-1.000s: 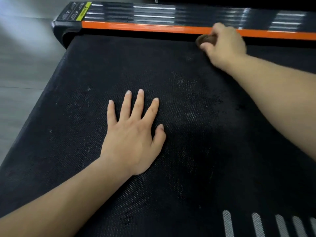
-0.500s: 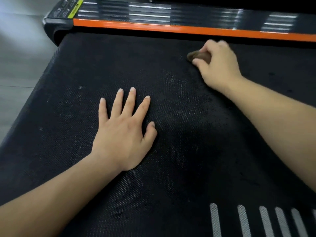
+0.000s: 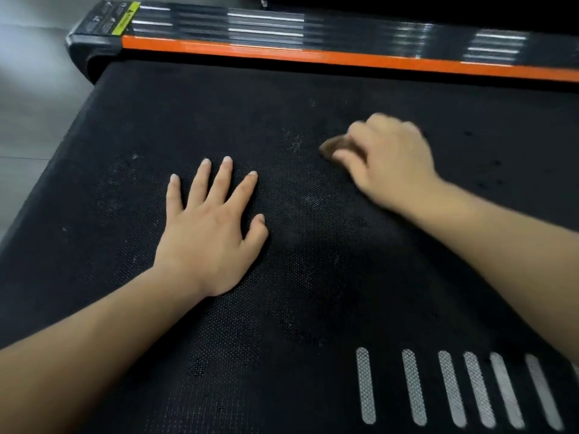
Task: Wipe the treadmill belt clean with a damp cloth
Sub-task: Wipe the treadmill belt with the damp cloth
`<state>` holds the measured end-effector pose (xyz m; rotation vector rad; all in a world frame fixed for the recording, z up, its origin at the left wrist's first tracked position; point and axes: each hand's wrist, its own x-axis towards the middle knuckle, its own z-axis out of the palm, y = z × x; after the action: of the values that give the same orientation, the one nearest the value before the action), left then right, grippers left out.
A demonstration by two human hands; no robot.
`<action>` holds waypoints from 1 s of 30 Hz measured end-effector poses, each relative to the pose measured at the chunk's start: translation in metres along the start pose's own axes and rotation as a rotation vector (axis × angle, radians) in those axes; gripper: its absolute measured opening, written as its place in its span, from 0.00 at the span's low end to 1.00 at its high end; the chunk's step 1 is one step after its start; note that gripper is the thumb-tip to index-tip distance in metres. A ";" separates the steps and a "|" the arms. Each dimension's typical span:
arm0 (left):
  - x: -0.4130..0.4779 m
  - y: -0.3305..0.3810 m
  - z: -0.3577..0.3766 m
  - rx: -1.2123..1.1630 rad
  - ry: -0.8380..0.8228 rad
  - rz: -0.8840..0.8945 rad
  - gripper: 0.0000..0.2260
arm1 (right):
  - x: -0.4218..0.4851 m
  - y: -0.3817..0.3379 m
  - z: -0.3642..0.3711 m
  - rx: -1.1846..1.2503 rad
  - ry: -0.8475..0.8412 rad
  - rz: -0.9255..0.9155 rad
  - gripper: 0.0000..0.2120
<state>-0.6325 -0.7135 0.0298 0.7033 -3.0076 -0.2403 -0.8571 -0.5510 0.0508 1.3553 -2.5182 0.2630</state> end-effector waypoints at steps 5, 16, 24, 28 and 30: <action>0.000 0.000 0.000 0.003 -0.001 -0.006 0.33 | 0.014 0.014 -0.004 0.095 0.061 0.339 0.14; 0.000 0.000 0.001 -0.003 -0.006 -0.011 0.33 | 0.013 0.020 -0.007 0.103 0.049 0.440 0.13; -0.001 -0.001 0.000 0.003 -0.021 -0.010 0.33 | -0.046 -0.004 -0.023 0.182 -0.017 0.067 0.14; 0.000 -0.001 0.001 0.002 -0.019 -0.011 0.33 | -0.038 -0.003 -0.018 0.162 0.065 0.369 0.12; 0.000 -0.002 0.002 0.001 -0.013 -0.009 0.33 | -0.068 -0.039 -0.020 0.255 0.009 0.167 0.10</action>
<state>-0.6316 -0.7148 0.0275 0.7178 -3.0182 -0.2446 -0.7860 -0.5132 0.0498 1.2240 -2.6641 0.6421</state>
